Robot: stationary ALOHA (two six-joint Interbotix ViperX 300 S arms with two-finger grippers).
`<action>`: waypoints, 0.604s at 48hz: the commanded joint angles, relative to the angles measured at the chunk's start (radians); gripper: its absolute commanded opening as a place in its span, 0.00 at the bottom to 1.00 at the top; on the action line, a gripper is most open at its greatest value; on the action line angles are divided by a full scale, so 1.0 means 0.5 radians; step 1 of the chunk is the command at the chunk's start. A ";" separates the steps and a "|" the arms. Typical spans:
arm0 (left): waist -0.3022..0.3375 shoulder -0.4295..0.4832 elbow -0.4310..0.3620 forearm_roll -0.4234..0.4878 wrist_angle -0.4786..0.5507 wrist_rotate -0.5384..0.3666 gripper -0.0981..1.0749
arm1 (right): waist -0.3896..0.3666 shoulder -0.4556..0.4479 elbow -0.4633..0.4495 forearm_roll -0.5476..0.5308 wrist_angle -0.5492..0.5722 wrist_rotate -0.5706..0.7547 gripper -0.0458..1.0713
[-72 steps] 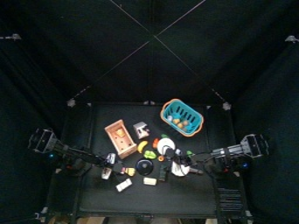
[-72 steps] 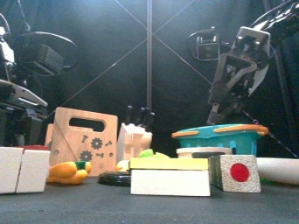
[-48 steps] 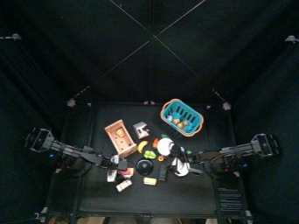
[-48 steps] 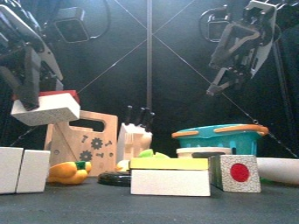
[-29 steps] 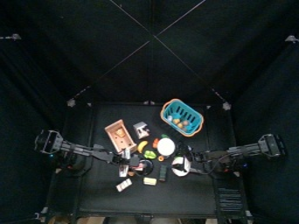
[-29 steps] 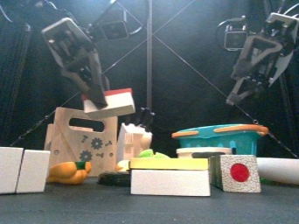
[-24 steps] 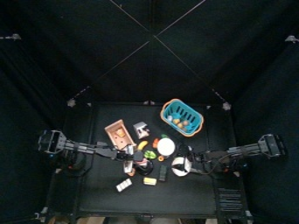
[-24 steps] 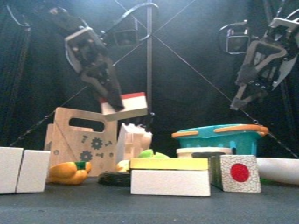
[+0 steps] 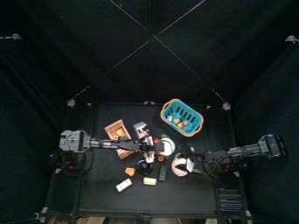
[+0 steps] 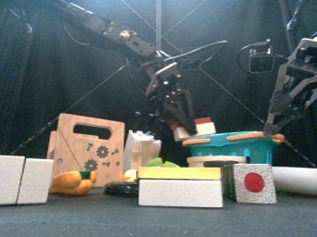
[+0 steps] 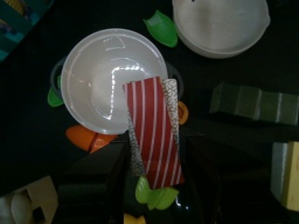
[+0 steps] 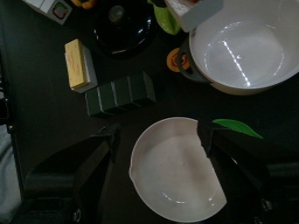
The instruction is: Place salmon sushi in pot
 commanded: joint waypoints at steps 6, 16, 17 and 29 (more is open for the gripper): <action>0.083 0.077 -0.175 -0.012 -0.067 -0.006 0.59 | -0.006 -0.037 0.003 0.025 -0.003 -0.003 0.93; 0.107 0.123 -0.166 -0.040 -0.153 -0.003 0.59 | 0.006 -0.086 0.006 0.052 0.052 -0.003 0.93; 0.107 0.123 -0.163 -0.040 -0.169 -0.003 0.59 | 0.006 -0.098 0.009 0.055 0.074 -0.003 0.93; 0.110 0.141 -0.163 -0.040 -0.212 -0.003 0.59 | 0.006 -0.298 0.021 0.055 0.184 -0.003 0.93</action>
